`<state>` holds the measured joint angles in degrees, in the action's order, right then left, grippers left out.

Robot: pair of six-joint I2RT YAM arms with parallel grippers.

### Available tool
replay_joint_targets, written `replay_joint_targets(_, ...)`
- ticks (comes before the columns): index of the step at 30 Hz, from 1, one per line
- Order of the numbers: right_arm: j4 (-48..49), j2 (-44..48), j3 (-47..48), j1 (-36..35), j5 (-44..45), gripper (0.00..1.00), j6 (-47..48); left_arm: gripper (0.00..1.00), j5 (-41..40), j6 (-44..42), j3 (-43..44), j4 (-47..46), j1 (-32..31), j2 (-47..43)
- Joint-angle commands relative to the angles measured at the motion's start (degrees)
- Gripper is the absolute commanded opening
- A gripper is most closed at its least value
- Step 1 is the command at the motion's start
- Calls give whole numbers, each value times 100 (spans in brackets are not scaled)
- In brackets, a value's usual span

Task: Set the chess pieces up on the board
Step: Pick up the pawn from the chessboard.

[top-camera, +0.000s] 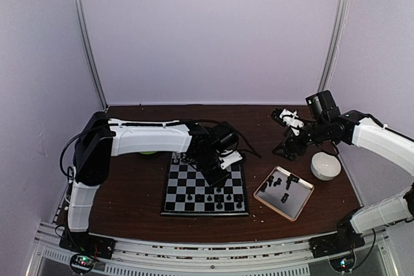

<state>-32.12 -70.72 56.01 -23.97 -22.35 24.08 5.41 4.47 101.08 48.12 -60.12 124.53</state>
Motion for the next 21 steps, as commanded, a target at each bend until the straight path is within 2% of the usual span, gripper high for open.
replay_joint_targets(1,-70,-51,57,29,-107,86,54,23,74,22,14,48,-26,71)
replay_joint_targets(7,-120,-121,85,27,-151,87,70,29,97,19,-18,62,-26,79)
replay_joint_targets(21,-194,-230,133,24,-217,86,80,27,234,-51,-71,87,-37,107)
